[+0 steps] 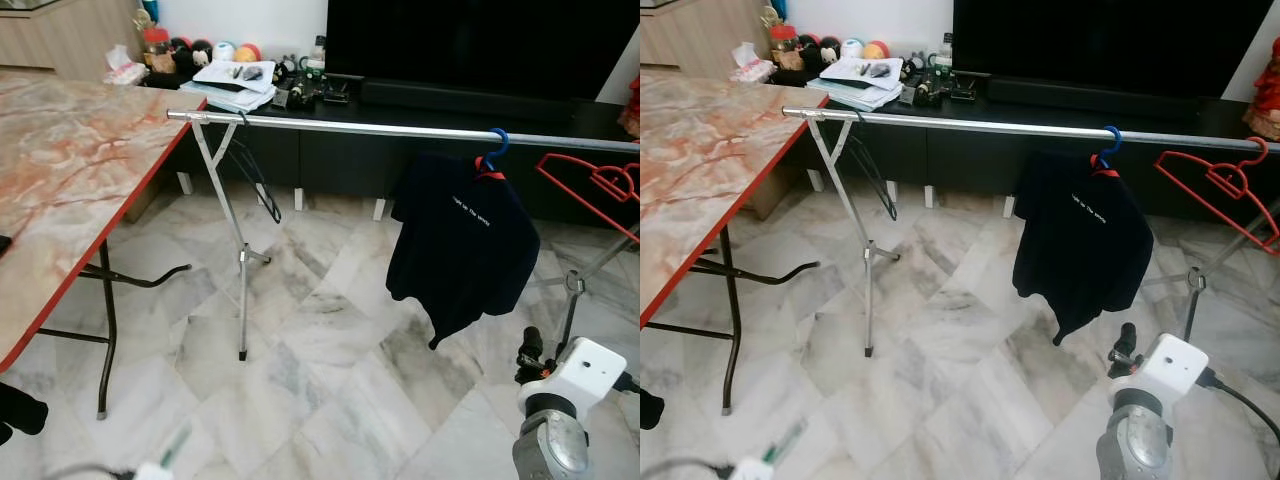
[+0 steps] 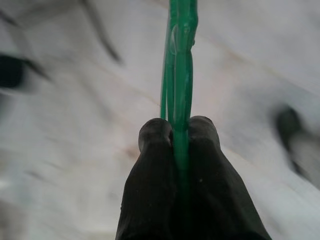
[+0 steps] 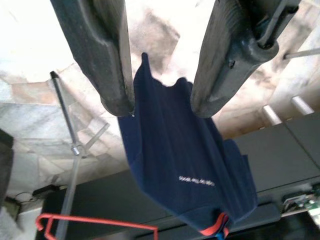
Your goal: Hang hanger
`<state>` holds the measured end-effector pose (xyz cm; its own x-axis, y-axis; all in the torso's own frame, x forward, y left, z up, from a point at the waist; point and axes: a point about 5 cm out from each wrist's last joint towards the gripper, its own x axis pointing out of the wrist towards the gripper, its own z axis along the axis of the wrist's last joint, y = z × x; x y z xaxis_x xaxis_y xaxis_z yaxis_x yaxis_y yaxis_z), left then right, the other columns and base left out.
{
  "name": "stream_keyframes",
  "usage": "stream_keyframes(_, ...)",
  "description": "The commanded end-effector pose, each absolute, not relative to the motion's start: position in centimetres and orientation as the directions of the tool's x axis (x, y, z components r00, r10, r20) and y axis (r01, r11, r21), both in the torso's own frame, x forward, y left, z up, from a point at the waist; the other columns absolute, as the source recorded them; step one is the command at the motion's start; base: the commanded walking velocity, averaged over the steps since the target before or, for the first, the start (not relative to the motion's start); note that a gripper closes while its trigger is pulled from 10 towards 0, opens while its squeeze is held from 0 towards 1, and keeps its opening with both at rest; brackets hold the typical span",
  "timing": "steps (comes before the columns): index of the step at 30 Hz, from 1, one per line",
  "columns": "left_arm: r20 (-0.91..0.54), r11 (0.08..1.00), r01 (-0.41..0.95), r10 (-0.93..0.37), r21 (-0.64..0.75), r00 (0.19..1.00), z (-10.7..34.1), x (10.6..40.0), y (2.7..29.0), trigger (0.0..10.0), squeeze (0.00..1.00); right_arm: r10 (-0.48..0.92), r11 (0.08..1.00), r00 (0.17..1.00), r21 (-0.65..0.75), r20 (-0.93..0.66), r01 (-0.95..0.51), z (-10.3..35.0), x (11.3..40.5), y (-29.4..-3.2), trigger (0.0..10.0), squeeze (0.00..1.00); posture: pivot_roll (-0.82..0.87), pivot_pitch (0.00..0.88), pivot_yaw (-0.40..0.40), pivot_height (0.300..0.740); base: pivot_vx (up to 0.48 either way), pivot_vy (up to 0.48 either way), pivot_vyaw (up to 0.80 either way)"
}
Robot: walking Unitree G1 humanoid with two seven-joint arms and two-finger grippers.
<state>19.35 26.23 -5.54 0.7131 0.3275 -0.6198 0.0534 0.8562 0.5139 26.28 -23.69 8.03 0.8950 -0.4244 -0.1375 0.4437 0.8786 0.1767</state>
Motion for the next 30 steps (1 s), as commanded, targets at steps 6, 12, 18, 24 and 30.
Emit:
stream_keyframes(6, -0.503, 0.799, 0.001, 0.379, 0.602, 0.777, -3.8, 21.4, 26.9, 10.0, 0.00, -0.438, 0.874, 0.887, 0.162, -0.149, 0.459, 7.7, 26.4, -24.0, 10.0, 0.00, -0.03, 0.074, -0.001, 0.740, 0.000, 0.000, 0.00)
stream_keyframes(12, -0.456, 0.891, 0.143, 0.079, 0.431, 0.886, -2.1, 24.9, 22.9, 10.0, 0.00, -0.118, 0.993, 0.902, -0.042, -0.415, 0.111, 3.5, 26.7, -21.6, 10.0, 0.00, -0.03, 0.090, -0.009, 0.740, 0.000, 0.000, 0.00)
stream_keyframes(18, -0.458, 0.840, 0.366, -0.161, 0.402, 0.874, -0.7, 26.7, 20.8, 10.0, 0.00, 0.124, 0.938, 0.814, -0.200, -0.567, -0.282, 0.8, 26.0, -20.4, 10.0, 0.00, -0.03, 0.099, -0.014, 0.740, 0.000, 0.000, 0.00)
stream_keyframes(24, -0.458, 0.828, 0.427, -0.241, 0.363, 0.856, -0.1, 27.3, 20.4, 10.0, 0.00, 0.162, 0.918, 0.841, -0.235, -0.516, -0.321, 1.6, 27.2, -20.5, 10.0, 0.00, -0.02, 0.110, -0.012, 0.740, 0.000, 0.000, 0.00)
stream_keyframes(30, -0.523, 0.705, 0.647, -0.450, 0.289, 0.724, 0.2, 27.4, 18.6, 10.0, 0.00, 0.413, 0.791, 0.777, -0.235, -0.475, -0.565, 3.4, 28.1, -19.0, 10.0, 0.00, -0.03, 0.121, -0.006, 0.740, 0.000, 0.000, 0.00)
